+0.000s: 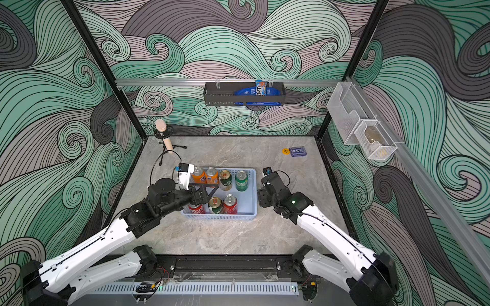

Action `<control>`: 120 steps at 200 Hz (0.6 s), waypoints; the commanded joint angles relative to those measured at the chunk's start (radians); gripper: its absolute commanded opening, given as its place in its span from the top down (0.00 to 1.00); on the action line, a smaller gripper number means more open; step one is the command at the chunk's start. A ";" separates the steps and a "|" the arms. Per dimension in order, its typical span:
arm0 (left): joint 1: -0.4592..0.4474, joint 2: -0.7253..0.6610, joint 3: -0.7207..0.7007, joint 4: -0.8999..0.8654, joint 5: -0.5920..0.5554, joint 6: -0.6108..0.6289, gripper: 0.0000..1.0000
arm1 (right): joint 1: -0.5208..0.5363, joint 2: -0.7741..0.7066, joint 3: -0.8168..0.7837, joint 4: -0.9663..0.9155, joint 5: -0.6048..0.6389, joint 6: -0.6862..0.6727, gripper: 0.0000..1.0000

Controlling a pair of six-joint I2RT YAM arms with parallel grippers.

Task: Take out the drinks from the basket
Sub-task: Place the drink at the center of the board.

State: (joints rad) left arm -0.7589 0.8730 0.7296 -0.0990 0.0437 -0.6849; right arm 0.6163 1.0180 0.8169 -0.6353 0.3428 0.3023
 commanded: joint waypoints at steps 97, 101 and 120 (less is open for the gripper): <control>0.000 -0.171 -0.029 -0.159 -0.333 -0.003 0.01 | 0.002 -0.019 -0.151 0.200 -0.019 0.144 0.49; 0.000 -0.176 -0.028 -0.165 -0.339 -0.001 0.01 | 0.005 -0.015 -0.155 0.205 -0.019 0.144 0.49; 0.000 -0.201 -0.030 -0.182 -0.363 0.002 0.01 | 0.016 -0.001 -0.174 0.217 -0.021 0.158 0.49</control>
State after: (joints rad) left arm -0.7589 0.6994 0.7033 -0.2352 -0.2451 -0.6922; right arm 0.6189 1.0157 0.6460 -0.5159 0.3191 0.4248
